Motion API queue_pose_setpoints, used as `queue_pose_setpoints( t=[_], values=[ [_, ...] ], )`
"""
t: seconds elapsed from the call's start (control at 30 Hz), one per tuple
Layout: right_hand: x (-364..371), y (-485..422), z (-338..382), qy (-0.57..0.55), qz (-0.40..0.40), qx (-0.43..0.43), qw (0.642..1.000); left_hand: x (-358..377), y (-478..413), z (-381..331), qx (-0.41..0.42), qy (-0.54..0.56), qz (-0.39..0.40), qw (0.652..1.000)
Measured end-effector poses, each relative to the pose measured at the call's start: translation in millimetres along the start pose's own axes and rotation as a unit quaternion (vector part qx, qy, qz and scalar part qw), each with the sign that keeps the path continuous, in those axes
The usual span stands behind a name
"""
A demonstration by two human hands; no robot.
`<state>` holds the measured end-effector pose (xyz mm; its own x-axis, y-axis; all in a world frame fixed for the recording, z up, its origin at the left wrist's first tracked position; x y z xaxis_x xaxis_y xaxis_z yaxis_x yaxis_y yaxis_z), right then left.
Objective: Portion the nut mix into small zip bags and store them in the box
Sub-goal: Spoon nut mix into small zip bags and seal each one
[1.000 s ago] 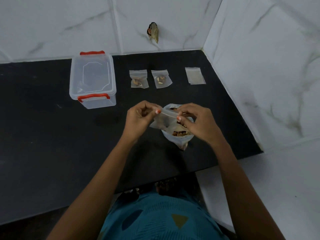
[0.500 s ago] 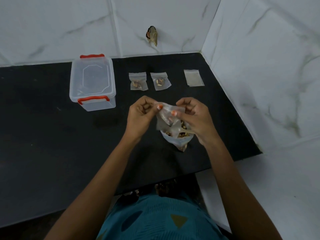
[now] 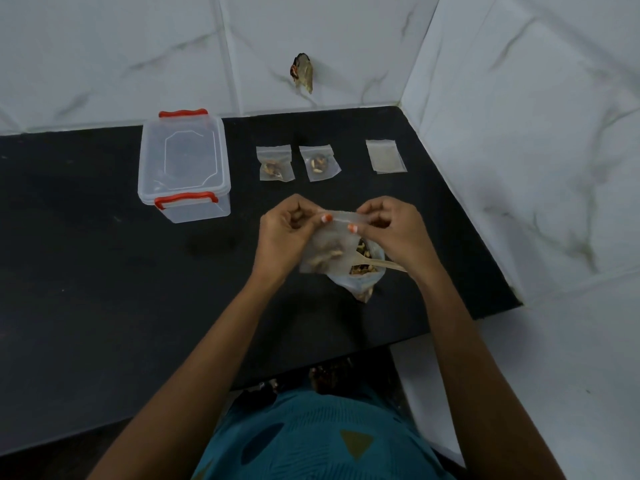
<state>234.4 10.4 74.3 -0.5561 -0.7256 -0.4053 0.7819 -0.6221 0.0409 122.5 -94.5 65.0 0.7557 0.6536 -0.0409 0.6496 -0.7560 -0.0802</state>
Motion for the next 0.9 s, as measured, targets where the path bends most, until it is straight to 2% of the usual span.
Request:
queue_pose_setpoints(
  t=[0.17,0.27,0.47,0.57,0.73,0.9],
  values=[
    [2.1,1.2,-2.6,-0.069,-0.017,0.013,0.997,-9.3,0.5,2.3,-0.009,0.035,-0.034,0.999],
    [-4.8,0.2,-8.6,-0.077,-0.065,0.035,0.994,-4.1,1.3,3.0,-0.027,0.061,-0.009,0.998],
    [-3.9,0.6,-13.2,-0.107,-0.087,0.055,0.989,8.4,3.3,3.0,-0.066,0.09,0.059,0.992],
    [-0.3,-1.5,-6.7,-0.082,-0.075,0.034,0.993,13.1,2.0,1.3,-0.071,0.076,0.074,0.992],
    [7.6,-4.1,4.2,-0.022,-0.043,-0.001,0.999,6.9,-5.0,-0.6,-0.043,0.012,0.056,0.997],
    [6.7,-1.7,7.2,-0.088,-0.042,-0.001,0.995,3.8,-7.6,1.6,-0.056,0.024,0.044,0.997]
  ],
)
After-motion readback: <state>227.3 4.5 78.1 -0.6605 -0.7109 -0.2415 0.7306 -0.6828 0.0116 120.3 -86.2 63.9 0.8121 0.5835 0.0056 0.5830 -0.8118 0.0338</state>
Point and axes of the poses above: each hand's wrist, its own y-axis away from the middle knuckle, its own x-axis out of the palm, z = x × y, the point moved 10 cm from there along -y, towards the middle knuckle, and after that the axes turned 5 degrees about -x, right-handed, at the moved point
